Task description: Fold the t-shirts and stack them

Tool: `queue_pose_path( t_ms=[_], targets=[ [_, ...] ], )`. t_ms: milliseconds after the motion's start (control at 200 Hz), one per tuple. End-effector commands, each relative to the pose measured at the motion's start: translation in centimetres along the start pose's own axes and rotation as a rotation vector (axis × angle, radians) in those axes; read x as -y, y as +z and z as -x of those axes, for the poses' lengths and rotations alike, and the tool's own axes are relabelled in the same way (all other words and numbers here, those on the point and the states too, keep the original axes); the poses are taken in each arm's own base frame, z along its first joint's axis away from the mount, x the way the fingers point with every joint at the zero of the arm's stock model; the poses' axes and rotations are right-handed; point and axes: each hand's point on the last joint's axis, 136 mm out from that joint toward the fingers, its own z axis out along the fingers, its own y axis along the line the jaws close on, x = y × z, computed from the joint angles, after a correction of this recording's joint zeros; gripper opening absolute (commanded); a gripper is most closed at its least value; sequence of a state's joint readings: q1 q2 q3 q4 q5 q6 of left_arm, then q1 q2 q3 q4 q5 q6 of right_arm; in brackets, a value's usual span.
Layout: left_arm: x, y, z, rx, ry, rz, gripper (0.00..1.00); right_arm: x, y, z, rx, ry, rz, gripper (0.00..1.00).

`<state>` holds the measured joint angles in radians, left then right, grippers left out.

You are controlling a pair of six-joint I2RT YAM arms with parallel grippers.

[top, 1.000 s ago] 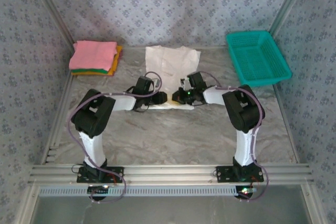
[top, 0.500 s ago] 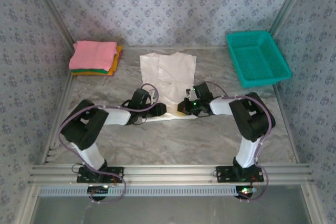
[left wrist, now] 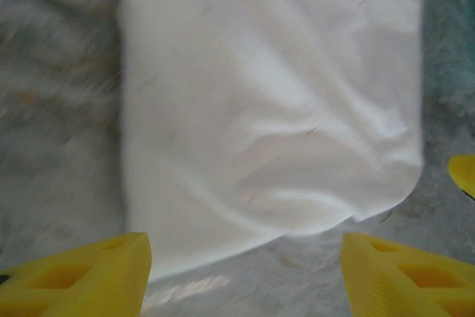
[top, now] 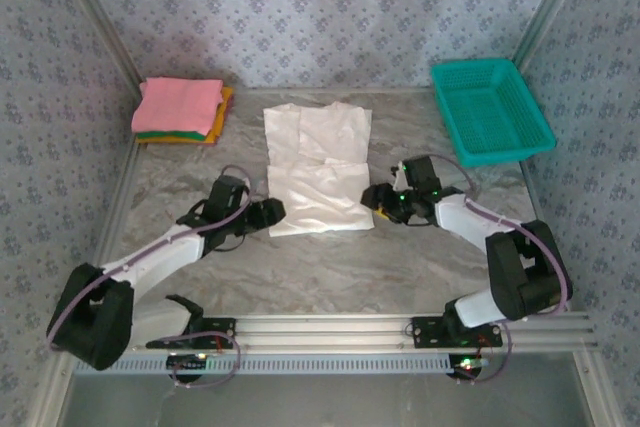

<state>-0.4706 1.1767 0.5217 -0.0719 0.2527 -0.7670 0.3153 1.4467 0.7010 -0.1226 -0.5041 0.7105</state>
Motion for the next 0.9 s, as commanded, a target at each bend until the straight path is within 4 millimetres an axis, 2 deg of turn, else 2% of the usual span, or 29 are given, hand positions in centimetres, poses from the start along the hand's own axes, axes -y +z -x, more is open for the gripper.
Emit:
queue_pose_path(
  t_ms=[0,160,355,590,894],
  targets=[
    [-3.1,0.3,-3.3,-0.095,-0.11,0.043,0.68,2.2,0.6,-2.9,-0.109,0.048,-0.028,0.58],
    [-2.6,1.4,-3.4,-0.118,-0.102,0.004,0.68,2.4,1.3,-3.1,-0.122,0.048,-0.001,0.59],
    [-1.5,2.6,-2.4,-0.105,-0.087,-0.039,0.66,1.5,2.4,-3.0,-0.126,0.034,0.046,0.57],
    [0.7,3.0,-0.8,-0.096,-0.044,-0.067,0.64,0.0,2.8,-2.1,-0.097,0.014,0.077,0.52],
    [2.6,2.9,0.0,-0.108,-0.031,-0.072,0.61,-0.2,3.6,-1.9,-0.094,0.024,0.084,0.41]
  ],
)
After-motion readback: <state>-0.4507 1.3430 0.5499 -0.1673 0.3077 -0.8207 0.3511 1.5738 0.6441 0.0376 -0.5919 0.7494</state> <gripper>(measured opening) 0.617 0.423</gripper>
